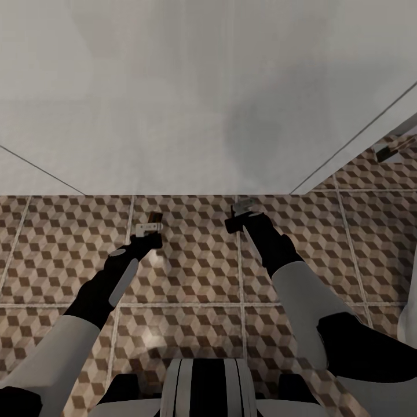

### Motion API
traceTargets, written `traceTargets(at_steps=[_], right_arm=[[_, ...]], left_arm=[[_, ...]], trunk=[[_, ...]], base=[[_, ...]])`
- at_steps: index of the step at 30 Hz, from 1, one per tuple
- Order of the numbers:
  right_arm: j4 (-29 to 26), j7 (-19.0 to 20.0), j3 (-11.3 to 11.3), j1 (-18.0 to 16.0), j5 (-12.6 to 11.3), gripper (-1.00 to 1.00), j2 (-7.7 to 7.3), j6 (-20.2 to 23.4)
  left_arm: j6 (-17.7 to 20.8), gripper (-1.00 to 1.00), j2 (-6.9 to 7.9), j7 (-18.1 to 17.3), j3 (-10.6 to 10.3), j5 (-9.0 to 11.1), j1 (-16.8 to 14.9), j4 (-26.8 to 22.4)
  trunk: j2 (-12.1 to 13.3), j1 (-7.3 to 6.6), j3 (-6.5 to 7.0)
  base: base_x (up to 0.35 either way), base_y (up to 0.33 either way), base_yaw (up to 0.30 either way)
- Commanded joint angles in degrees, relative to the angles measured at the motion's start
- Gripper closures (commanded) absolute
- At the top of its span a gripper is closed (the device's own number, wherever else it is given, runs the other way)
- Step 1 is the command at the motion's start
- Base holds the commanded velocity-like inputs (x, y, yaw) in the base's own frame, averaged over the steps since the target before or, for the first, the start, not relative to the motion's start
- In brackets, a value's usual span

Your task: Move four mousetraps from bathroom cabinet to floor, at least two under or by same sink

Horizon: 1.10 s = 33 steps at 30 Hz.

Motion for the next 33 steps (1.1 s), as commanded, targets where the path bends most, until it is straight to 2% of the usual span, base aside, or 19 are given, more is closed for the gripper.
traceTargets(at_steps=[1,10,21,29,33], right_arm=[[-0.1,0.5,0.0,0.0,0.5,1.00,0.00,0.3],[0.0,0.5,0.0,0.0,0.5,1.00,0.00,0.2],[0.0,0.5,-0.1,0.0,0.5,1.00,0.00,0.2],[0.0,0.5,-0.1,0.0,0.5,1.00,0.00,0.1],[0.0,0.5,-0.1,0.0,0.4,1.00,0.00,-0.6]], left_arm=[[0.2,1.00,0.06,0.5,-0.2,0.5,0.0,-0.5],[0.3,1.00,-0.03,0.5,-0.1,0.5,0.0,-1.4],[2.3,1.00,-0.11,0.5,0.1,0.6,0.0,-1.1],[2.4,1.00,-0.33,0.6,0.2,0.6,0.0,2.4],[2.4,1.00,-1.33,0.6,0.3,0.6,0.0,3.1]], trunk=[[0.0,0.00,-0.03],[0.0,0.00,-0.03],[0.0,0.00,-0.03],[0.0,0.00,-0.03],[0.0,0.00,-0.03]], base=[[0.018,0.000,0.000],[0.004,0.000,0.000],[0.000,0.000,0.000],[0.000,0.000,0.000],[0.000,0.000,0.000]])
